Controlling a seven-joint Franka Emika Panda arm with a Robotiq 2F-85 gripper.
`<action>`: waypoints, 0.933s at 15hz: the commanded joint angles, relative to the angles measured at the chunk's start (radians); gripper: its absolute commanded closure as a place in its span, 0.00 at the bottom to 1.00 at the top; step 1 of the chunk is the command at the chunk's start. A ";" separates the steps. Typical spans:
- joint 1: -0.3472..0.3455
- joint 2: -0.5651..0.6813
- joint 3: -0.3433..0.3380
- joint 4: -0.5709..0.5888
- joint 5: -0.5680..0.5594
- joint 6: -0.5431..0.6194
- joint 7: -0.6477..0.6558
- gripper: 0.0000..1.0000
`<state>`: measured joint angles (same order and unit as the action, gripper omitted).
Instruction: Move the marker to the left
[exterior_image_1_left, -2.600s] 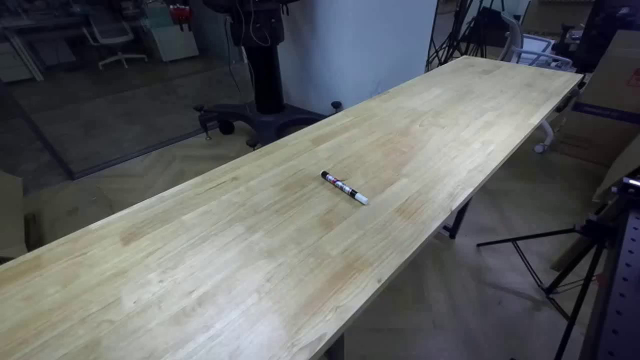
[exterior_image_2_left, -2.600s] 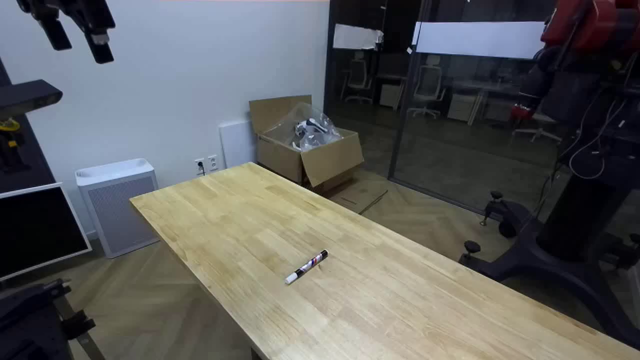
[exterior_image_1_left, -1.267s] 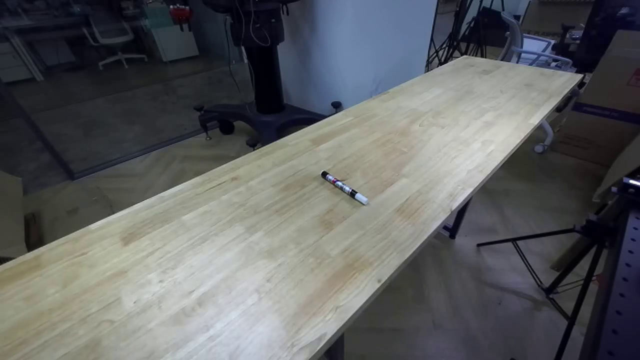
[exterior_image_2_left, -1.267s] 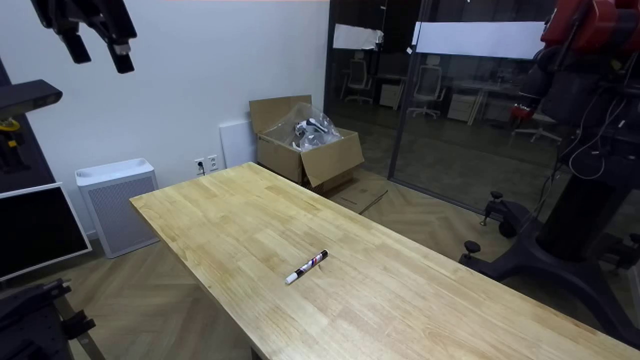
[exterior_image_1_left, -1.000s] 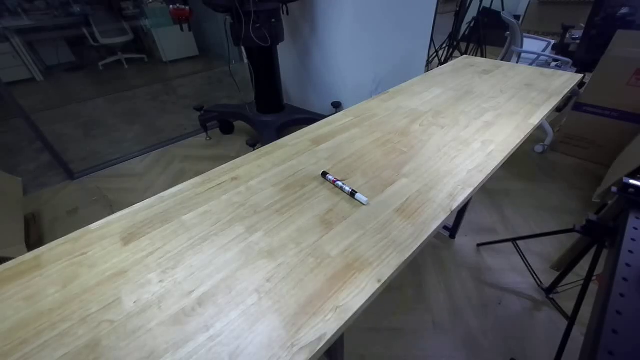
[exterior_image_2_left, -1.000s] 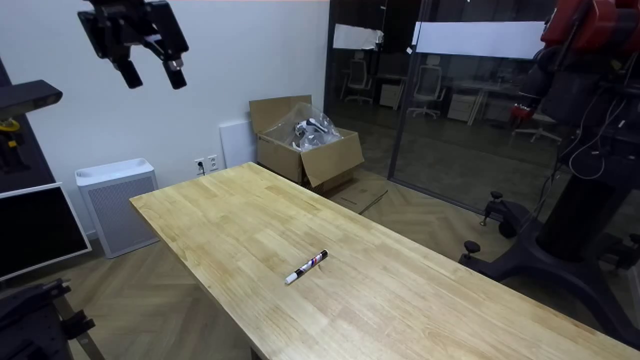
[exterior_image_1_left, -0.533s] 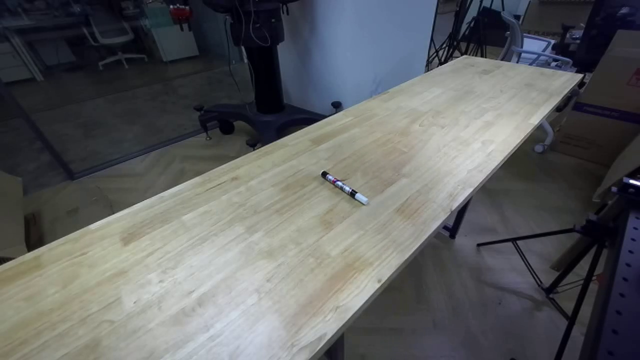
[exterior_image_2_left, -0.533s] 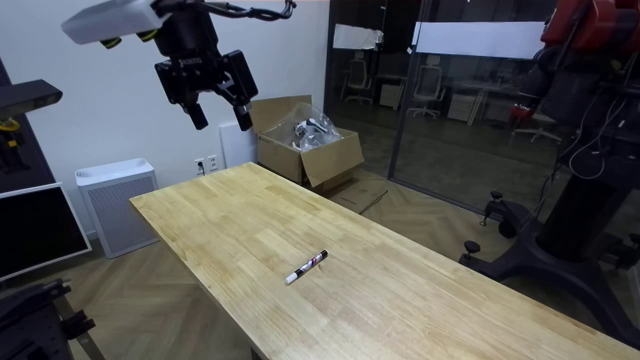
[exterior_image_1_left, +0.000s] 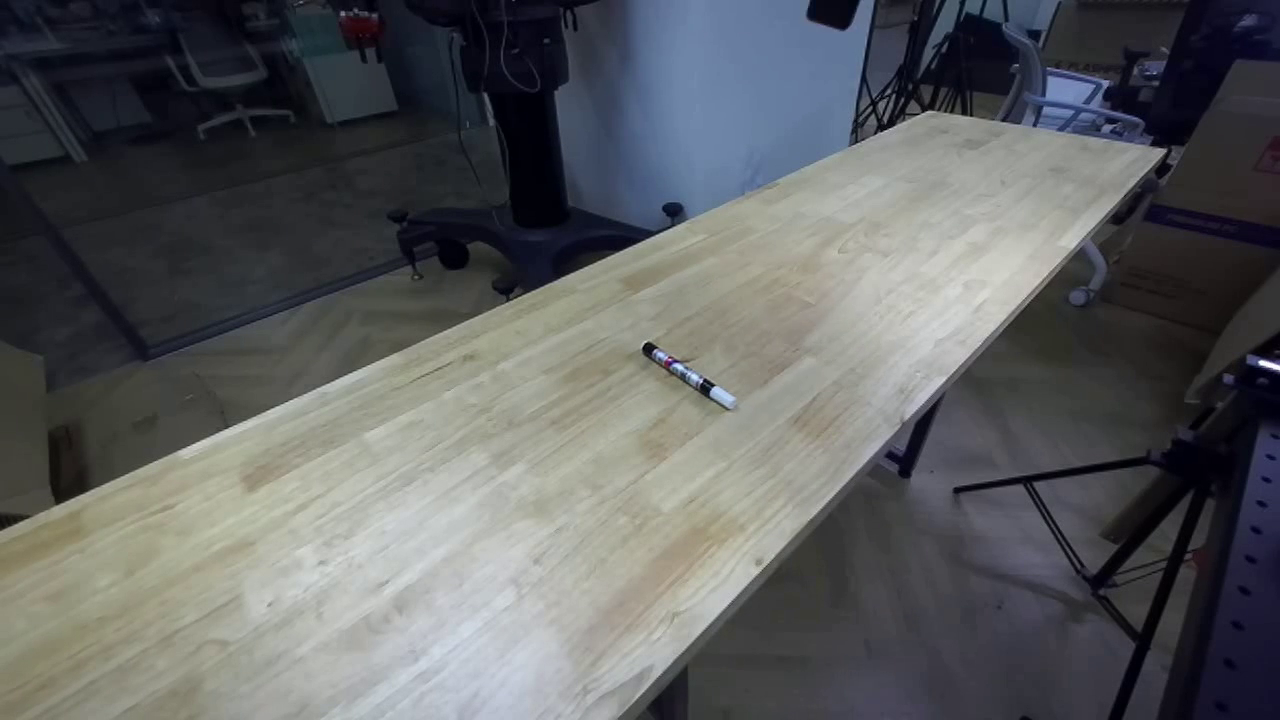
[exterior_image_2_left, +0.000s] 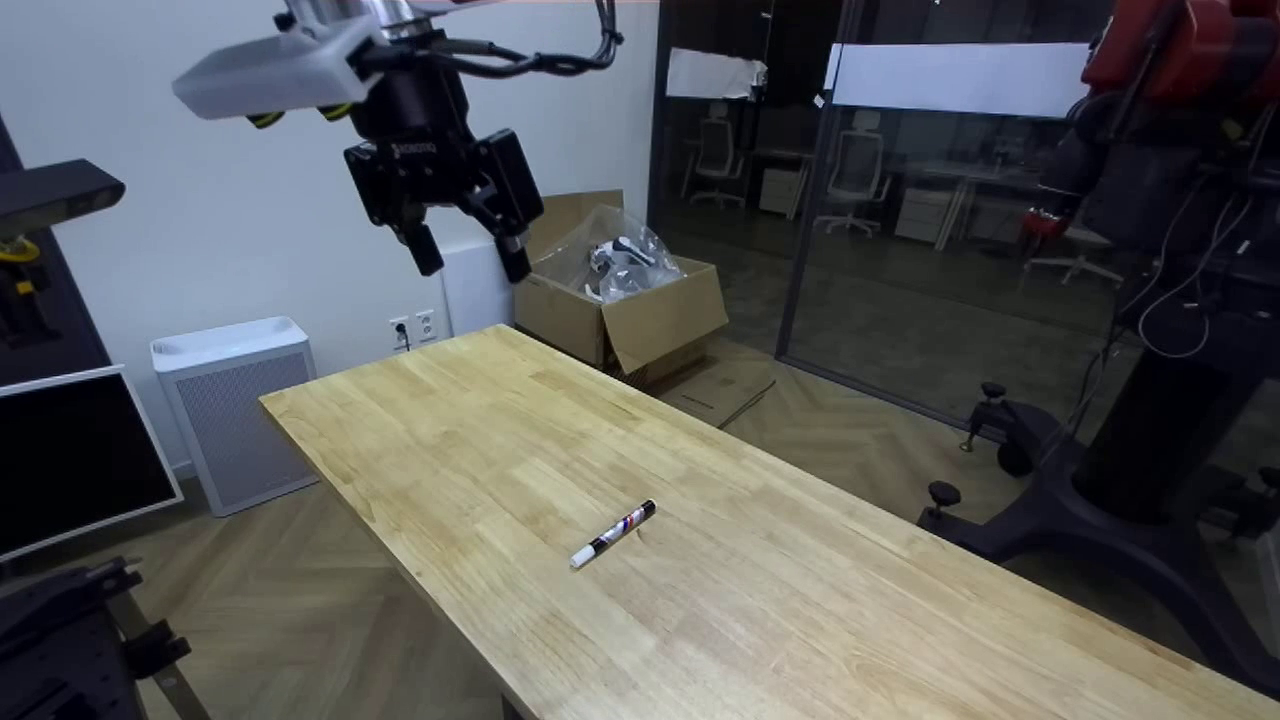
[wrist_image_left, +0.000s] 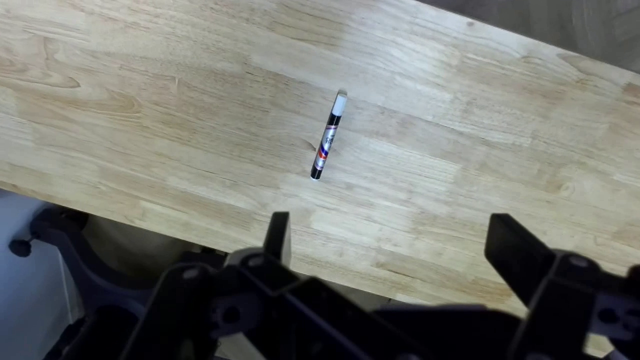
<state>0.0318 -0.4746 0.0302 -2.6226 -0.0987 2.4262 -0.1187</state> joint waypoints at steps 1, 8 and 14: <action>-0.034 0.208 -0.067 0.098 0.015 0.097 -0.017 0.00; -0.038 0.644 -0.111 0.381 0.313 0.071 -0.218 0.00; -0.009 0.912 -0.083 0.595 0.107 0.108 -0.032 0.00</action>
<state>0.0018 0.3222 -0.0560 -2.1483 0.1019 2.5315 -0.2651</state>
